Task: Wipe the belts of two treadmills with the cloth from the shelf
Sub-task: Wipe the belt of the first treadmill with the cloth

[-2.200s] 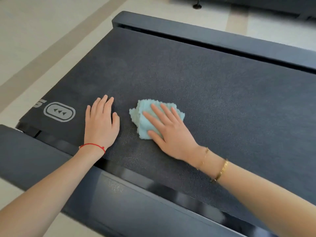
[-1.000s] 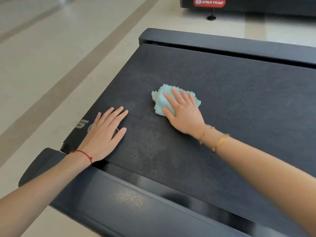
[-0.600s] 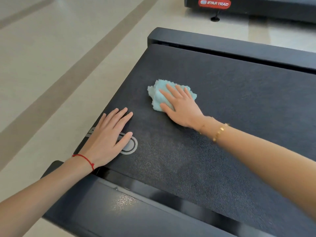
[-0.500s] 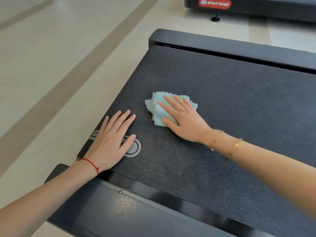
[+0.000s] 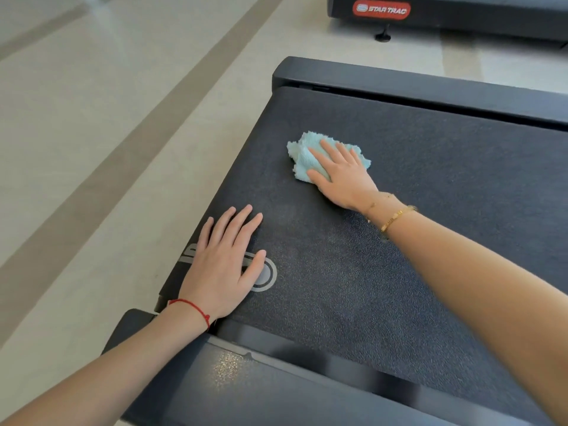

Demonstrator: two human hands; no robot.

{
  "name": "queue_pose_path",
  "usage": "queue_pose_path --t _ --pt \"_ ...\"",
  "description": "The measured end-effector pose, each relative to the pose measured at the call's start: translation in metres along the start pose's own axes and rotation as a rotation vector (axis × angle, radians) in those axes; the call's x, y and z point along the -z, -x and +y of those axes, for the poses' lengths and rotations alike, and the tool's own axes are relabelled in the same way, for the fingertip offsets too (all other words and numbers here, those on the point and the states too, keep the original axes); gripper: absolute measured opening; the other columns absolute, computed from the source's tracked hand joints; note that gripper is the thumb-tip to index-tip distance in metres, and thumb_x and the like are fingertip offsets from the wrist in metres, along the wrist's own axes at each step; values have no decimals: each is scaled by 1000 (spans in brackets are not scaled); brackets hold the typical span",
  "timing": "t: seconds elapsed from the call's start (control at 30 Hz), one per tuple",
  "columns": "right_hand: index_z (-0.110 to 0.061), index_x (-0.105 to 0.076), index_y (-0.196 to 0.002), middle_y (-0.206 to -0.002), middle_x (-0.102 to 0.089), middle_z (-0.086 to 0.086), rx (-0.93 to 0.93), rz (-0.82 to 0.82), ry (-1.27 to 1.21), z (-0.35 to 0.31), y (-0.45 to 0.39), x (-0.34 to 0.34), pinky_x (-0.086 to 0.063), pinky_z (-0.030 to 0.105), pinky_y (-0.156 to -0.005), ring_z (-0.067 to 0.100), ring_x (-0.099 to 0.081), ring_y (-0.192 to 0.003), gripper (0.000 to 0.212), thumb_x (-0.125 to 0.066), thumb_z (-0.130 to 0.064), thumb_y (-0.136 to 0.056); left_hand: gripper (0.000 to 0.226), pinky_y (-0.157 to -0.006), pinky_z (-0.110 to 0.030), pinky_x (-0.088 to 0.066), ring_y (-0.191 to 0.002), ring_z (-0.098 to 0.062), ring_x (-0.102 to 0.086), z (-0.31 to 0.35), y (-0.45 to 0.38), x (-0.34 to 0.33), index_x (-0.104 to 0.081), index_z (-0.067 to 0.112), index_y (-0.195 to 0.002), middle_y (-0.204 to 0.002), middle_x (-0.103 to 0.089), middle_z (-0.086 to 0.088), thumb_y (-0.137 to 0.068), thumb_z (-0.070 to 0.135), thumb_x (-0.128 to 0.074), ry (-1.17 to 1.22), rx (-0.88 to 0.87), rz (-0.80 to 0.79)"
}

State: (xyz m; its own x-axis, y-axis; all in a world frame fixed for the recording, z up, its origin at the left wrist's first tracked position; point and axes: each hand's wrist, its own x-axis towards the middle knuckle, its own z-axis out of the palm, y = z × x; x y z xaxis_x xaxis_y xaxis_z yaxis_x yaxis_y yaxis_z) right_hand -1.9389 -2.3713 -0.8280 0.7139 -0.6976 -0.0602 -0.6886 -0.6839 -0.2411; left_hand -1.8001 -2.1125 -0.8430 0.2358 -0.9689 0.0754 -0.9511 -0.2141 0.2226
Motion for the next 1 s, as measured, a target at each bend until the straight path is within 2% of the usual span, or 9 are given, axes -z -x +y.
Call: queue_pose_path --t 0.17,0.3,0.43,0.57,0.7,0.87,1.0 --pt "-35 -23 -153 -163 -13 -4 89 49 -57 -17 71 -12 1 40 -123 24 -5 -151 53 -32 -49 -103 65 -122 -50 -13 -151 -20 -12 2 -1 -3 -26 23 -155 -164 -20 4 -98 51 -20 -10 6 1" --pt "-34 -26 -152 -162 -18 -5 105 51 -60 -31 125 -18 -3 40 -123 24 -9 -150 60 -22 -57 -97 68 -123 -50 -11 -152 -23 -12 2 -1 -5 -24 22 -156 -164 -19 1 -97 53 -15 -16 5 -4" --pt "-33 -30 -151 -161 -22 -6 84 39 -108 -44 164 -18 -7 37 -122 23 -14 -150 57 -25 -54 -98 69 -123 -50 -11 -152 -25 -13 2 1 -2 -23 21 -157 -164 -20 -1 -96 52 -14 -2 15 -16" --pt "-31 -38 -147 -158 -29 -6 90 31 -176 -47 185 -16 -12 34 -119 23 -21 -147 49 -36 -44 -100 68 -122 -52 -13 -151 -29 -16 4 2 3 -29 18 -155 -162 -25 -5 -96 50 -18 36 24 -34" --pt "-28 -45 -142 -154 -35 -5 86 109 -247 -50 189 -22 -21 39 -119 21 -27 -144 42 -44 -35 -101 59 -121 -53 -13 -150 -32 -17 7 9 3 -32 15 -153 -161 -27 -9 -100 40 -32 71 46 -21" --pt "-24 -52 -137 -150 -41 -6 155 164 -292 -61 202 -33 -23 33 -117 18 -31 -141 39 -48 -33 -100 67 -122 -51 -14 -149 -30 -19 8 24 4 -35 14 -152 -160 -29 -8 -95 45 -18 107 40 3" --pt "-22 -56 -130 -138 -49 -7 191 160 -316 -66 205 -28 -30 29 -111 15 -41 -129 34 -54 -26 -97 51 -123 -49 -14 -149 -26 -19 9 37 7 -37 15 -150 -158 -31 -6 -103 32 -39 146 74 8"
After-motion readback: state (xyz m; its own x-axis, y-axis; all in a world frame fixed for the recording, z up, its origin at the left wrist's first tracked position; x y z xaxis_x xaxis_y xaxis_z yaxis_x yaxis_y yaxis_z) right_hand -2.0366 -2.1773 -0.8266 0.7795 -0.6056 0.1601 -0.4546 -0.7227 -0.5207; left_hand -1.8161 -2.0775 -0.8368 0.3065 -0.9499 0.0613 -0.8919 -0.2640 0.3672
